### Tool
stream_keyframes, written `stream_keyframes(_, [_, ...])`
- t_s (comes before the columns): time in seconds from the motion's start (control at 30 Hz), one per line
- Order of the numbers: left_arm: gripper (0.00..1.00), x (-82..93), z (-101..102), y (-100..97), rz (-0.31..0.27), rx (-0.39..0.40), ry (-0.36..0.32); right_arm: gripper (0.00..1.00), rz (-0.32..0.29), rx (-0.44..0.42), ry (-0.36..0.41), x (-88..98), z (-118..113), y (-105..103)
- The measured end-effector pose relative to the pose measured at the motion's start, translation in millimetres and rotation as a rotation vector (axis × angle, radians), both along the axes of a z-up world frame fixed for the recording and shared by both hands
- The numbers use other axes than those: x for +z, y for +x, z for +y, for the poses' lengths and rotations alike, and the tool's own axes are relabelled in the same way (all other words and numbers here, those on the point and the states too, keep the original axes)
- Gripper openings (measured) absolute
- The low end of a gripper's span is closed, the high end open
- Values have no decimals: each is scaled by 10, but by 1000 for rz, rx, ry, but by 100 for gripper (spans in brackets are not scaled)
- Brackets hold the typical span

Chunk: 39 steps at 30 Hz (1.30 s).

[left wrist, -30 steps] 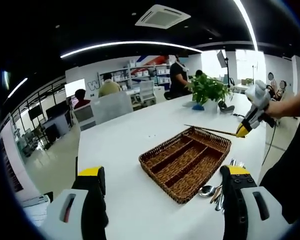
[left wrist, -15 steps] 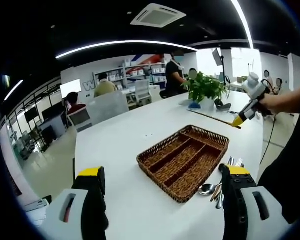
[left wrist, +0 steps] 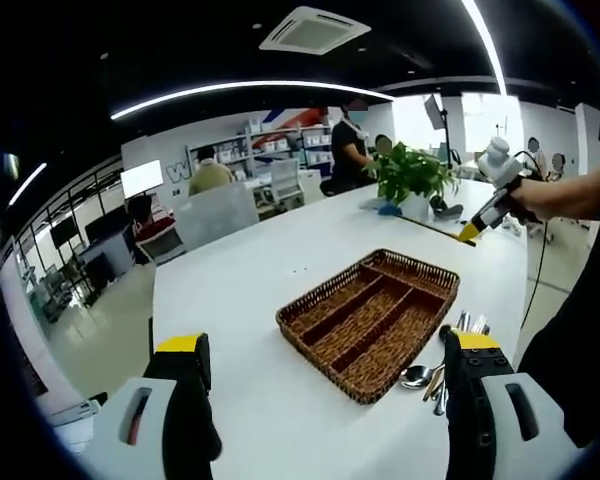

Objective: Arrange the knives, forks, and spoons in their matching storage slots by inserting each utensil handle-first until every utensil is classified and aligned in the correct compartment

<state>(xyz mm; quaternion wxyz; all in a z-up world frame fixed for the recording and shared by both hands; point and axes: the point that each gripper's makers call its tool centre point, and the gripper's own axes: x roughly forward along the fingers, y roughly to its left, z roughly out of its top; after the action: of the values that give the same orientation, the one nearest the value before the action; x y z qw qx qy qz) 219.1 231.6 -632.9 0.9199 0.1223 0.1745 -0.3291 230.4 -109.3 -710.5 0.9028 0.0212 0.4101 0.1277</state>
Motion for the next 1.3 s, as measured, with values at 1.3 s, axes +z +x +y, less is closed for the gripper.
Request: stream_keyframes(1.3, [99, -52, 53, 52, 7, 30, -11, 3, 36, -16, 12, -25, -59, 364])
